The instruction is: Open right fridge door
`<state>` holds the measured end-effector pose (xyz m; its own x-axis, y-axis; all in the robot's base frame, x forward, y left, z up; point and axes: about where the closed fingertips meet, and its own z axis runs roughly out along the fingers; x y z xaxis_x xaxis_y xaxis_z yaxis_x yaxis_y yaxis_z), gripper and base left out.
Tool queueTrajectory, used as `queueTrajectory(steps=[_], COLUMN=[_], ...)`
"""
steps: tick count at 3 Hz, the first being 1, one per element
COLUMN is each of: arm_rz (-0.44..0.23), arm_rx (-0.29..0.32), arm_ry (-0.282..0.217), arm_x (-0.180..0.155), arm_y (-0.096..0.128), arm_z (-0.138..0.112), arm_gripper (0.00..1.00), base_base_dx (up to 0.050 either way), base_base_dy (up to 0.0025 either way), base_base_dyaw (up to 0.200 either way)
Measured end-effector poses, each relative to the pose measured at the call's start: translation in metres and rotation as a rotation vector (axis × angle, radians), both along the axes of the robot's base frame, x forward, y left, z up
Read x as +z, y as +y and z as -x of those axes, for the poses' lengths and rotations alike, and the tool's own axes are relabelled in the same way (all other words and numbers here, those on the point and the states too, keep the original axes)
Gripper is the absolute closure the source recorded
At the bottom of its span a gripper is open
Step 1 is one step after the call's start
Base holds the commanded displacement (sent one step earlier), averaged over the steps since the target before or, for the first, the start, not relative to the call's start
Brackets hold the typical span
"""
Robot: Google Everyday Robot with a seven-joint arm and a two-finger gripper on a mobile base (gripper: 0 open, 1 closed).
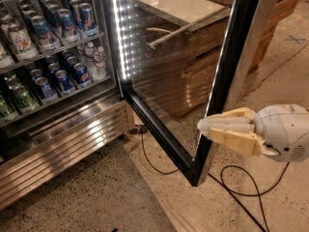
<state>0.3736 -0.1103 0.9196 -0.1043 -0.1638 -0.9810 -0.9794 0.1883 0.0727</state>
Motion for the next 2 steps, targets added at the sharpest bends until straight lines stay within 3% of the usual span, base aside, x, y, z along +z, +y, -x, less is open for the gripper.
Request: queueTrajectory(steps=[1, 2], arm_rz=[0.000, 0.000], arm_rx=[0.000, 0.000], arm_ry=[0.000, 0.000], arm_x=[0.0000, 0.0000], arm_y=[0.0000, 0.0000], arm_z=[0.0000, 0.0000], arm_gripper=[1.00, 1.00], base_base_dx=[-0.020, 0.000], base_base_dy=[-0.00188, 0.00000], base_base_dyaw=[0.182, 0.000])
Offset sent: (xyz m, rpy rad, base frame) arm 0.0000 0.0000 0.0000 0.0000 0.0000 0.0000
